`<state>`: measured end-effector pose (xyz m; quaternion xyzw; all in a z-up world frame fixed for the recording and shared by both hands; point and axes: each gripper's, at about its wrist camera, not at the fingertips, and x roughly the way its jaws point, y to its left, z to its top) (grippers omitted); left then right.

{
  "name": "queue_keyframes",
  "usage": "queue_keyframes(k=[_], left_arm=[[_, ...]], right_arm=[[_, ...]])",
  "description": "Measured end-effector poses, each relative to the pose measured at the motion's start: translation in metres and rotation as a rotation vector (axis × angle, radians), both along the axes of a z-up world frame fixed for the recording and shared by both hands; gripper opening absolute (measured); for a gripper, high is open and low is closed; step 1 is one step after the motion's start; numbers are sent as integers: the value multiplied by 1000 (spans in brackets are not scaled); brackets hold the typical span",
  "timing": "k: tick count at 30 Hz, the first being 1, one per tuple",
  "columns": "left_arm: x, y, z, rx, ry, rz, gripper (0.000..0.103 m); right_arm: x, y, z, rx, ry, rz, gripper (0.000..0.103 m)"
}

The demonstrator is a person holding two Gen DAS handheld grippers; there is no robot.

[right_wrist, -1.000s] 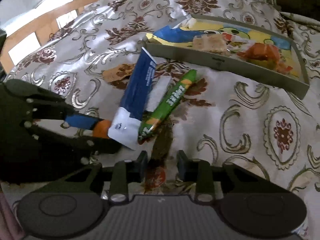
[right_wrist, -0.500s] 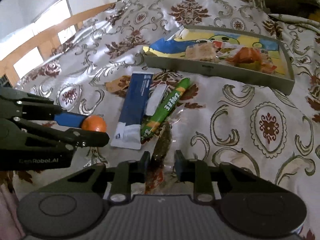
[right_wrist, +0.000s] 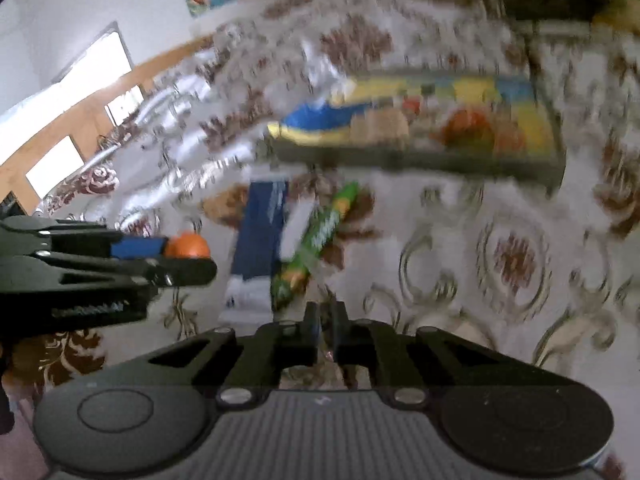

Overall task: Organize snacks
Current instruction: 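Close left tool on the mandarin orange while right tool closes on brown packet, then lift and carry the orange and brown packet with both tools over the tray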

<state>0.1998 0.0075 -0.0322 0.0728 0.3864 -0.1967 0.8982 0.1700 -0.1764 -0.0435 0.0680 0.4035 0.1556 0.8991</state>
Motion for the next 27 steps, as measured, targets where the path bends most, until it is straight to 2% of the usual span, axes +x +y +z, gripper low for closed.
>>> queue_keyframes(k=[2,4,6,8,11,15,17,20,24,27], left_arm=[[0,-1,-2,8,9,-2,35],[1,0,-4,7,16,-4,35],[3,-1,-5,6,19,-8,35],[4,-2,-6,3,24,-12,35],[5,-3,-7,4,27,-19,35],[6,-4,-8,-1,26,-21,35],[6,-4,-7,-5,24,-20,35],[7,-4,-7,-7,24,-19,35],[7,-4,-6,-10,17,-14,35],[8,-1,-3,-28,-1,-2,35]], right_arm=[[2,-1,-5,27,28,8,11],[2,2,-5,1,14,14,20],[3,3,-7,-14,16,8,36],[6,3,-11,-14,34,8,39],[9,6,-17,-21,60,24,40],[9,16,-19,-81,33,50,40],[11,16,-22,-68,49,51,45],[18,15,-30,-49,97,51,46],[16,19,-30,-78,79,72,41],[15,16,-26,-54,75,64,35]])
